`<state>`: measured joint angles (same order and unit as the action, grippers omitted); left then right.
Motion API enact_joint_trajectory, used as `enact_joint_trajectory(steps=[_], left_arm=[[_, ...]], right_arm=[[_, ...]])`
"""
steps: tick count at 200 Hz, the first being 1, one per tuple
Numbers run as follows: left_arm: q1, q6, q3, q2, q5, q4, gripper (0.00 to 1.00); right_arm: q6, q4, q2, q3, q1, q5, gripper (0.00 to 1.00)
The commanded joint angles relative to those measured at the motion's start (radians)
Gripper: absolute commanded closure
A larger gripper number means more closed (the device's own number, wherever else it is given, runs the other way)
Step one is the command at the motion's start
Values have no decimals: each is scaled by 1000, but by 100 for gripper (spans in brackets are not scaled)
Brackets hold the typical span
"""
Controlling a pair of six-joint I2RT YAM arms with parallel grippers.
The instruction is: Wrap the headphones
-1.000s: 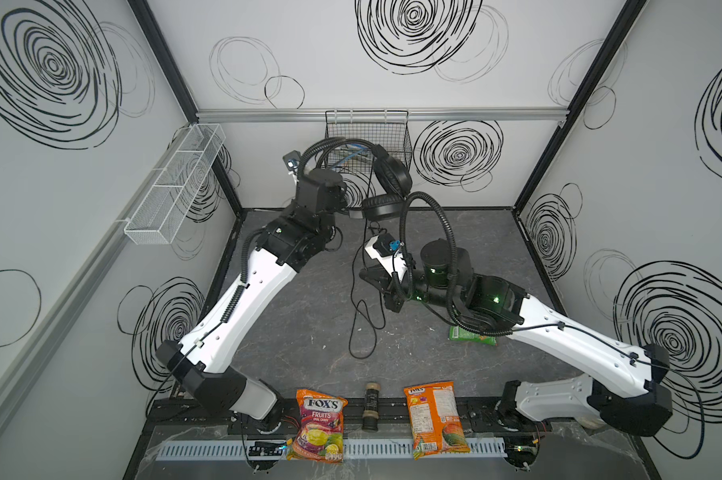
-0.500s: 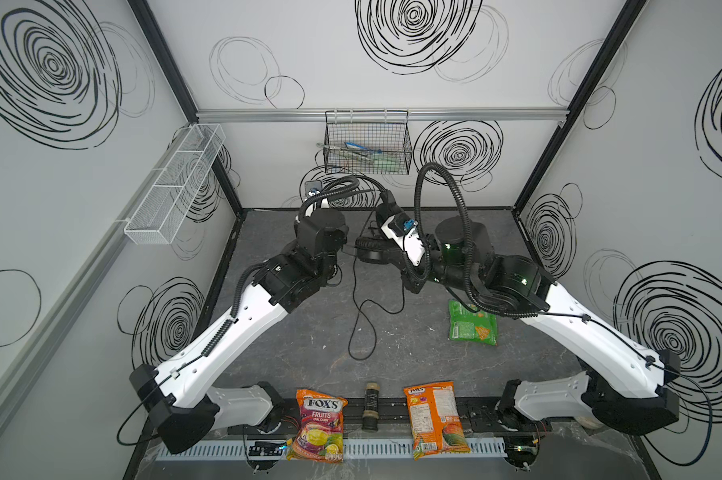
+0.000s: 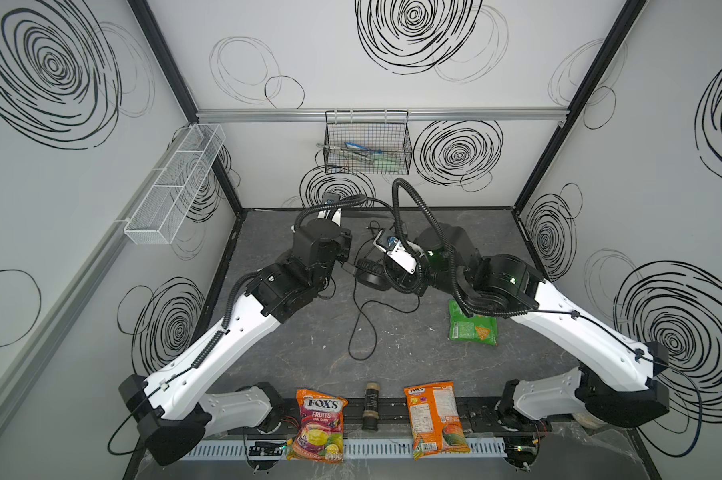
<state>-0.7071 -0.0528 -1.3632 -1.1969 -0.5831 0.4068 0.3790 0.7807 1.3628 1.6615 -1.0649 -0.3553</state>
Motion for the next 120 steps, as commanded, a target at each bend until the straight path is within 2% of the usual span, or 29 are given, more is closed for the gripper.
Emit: enact_joint_trajectory(steps=[1,36,58,77,102,120], left_arm=[[0,65,-22,51,101,30,100],[31,51,-10,78,195,47,100],[46,55,-18,88,250,61,100],[47,82,-33,96,253,84,100],[54,106,-28,128,262,93,100],[57,111,-43,134,278,122,100]], right_arm=[[114,-99,-49,-33,-25,-238,100],[251,-230,-74,-115,-95,-414,99],[316,-323,-105,-178,-115,-487,91],[407,-433,-134,-242,-114,-569,87],[473,-540,-171,-286,-103,-578,75],[483,-587,-179,-280,-101,-563,74]])
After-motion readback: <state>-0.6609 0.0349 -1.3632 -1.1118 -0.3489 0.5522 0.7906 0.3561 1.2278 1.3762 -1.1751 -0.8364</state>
